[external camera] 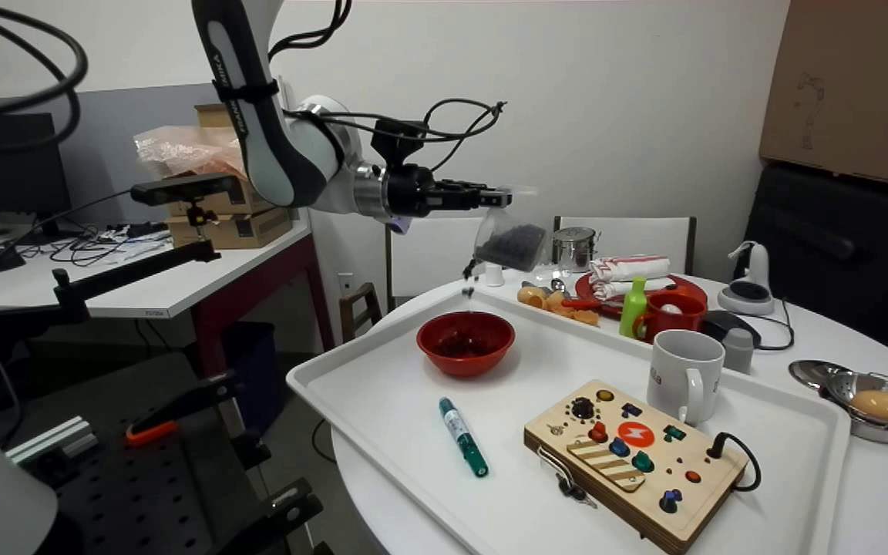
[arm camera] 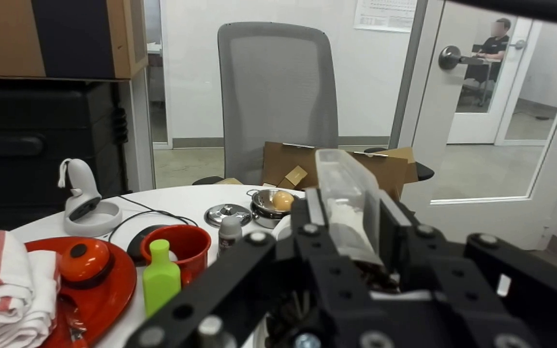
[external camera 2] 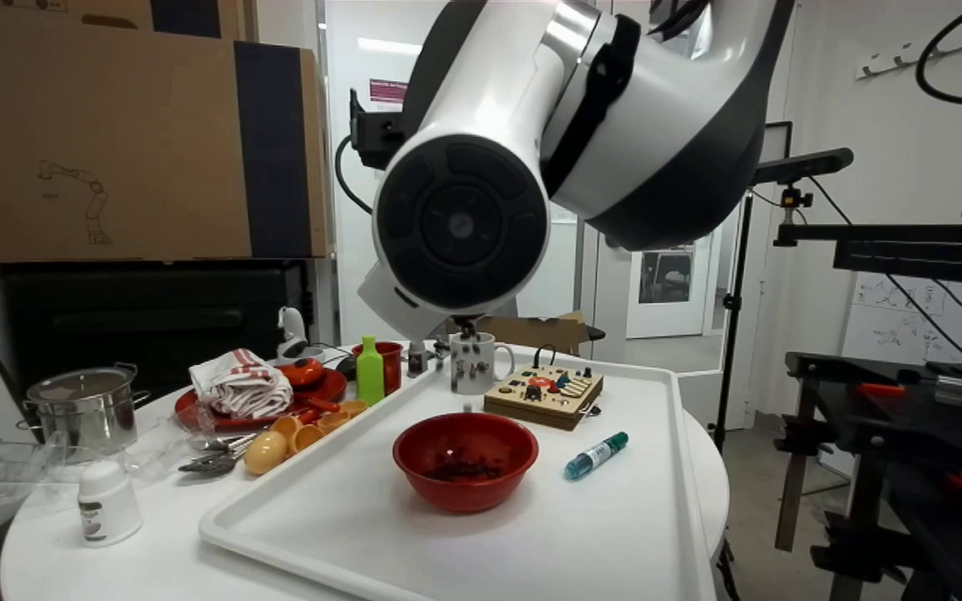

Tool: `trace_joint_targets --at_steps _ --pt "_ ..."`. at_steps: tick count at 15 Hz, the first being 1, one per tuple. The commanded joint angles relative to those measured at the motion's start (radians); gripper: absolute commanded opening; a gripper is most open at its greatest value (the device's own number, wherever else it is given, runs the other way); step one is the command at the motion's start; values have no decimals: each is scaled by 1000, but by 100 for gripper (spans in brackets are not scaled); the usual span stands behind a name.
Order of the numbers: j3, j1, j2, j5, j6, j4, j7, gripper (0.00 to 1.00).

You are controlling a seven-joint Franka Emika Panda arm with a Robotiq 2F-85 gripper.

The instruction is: Pour the contents inside the clear jar into the red bowl

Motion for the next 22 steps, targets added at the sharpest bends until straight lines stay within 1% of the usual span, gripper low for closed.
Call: trace_joint_targets --at_steps 1,9,12,16,22 --pt "7 7 5 -16 -38 -13 17 16" --pt "7 3 11 -13 -40 -15 18 16" --pt "2 6 17 -17 -58 -7 23 16" --pt "5 -5 13 -6 -58 -7 17 16" --pt "3 0 14 -27 -83 -13 23 16"
